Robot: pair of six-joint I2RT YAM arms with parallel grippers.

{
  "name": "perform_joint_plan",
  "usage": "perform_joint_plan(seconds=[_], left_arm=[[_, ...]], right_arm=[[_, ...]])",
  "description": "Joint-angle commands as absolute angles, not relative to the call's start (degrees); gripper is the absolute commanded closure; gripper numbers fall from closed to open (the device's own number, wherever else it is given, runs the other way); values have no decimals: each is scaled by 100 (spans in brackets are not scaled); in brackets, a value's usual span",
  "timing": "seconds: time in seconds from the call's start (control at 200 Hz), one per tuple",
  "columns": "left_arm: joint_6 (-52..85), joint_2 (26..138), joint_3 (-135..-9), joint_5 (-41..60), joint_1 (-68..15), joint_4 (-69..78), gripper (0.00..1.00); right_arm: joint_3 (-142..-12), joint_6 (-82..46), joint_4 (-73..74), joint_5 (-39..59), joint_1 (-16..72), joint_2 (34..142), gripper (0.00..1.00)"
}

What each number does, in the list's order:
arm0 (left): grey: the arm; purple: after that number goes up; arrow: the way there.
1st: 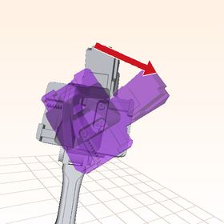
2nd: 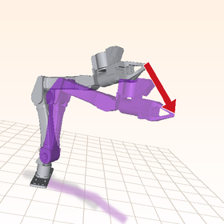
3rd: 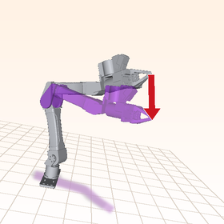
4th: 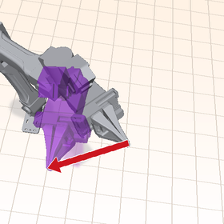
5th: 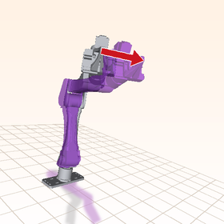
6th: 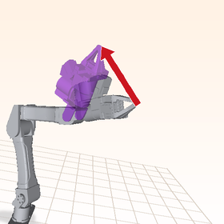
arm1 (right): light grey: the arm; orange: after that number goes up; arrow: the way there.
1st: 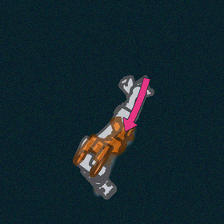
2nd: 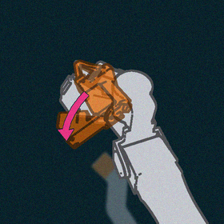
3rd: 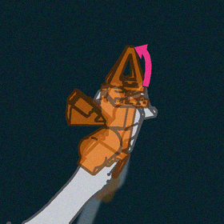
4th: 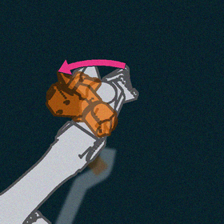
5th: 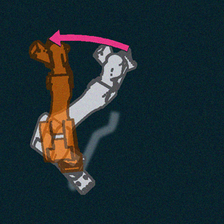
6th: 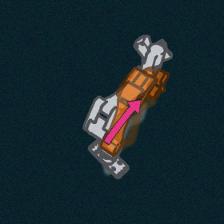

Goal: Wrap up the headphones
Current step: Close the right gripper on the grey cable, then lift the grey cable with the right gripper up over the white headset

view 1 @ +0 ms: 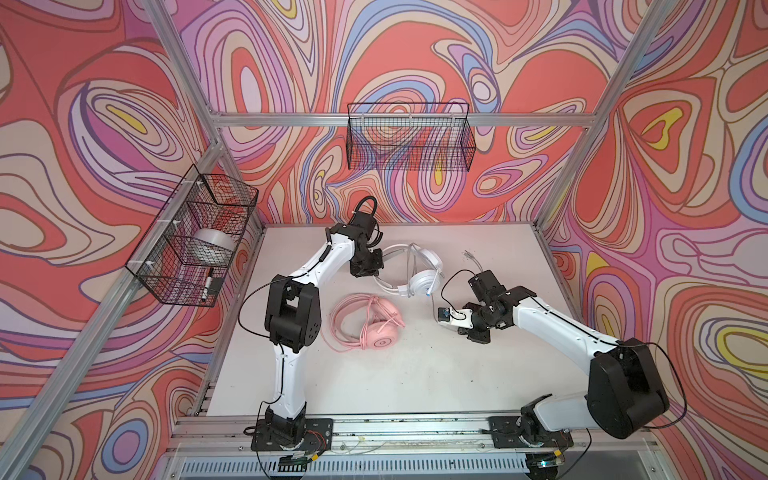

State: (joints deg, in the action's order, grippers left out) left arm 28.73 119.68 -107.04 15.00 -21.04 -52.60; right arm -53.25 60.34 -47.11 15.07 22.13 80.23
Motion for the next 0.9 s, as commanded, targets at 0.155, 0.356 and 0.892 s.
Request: perform_joint_plan(seconds=[0.155,0.356,0.892], left_arm=[[3280,11910,-10580,1756,-2089,-4876,100],[3366,11865,-10463,1881,-2093,-4761,100],[3223,11918,-10559,1480,-2253,-5021,100]], right_arm=[[-6215,6010,-5443,1820,2713,8067,100],[-6600,6019,-5664,1947,2862,8261,100],[-7820,5756,-5544,2426,3129,8802,100]])
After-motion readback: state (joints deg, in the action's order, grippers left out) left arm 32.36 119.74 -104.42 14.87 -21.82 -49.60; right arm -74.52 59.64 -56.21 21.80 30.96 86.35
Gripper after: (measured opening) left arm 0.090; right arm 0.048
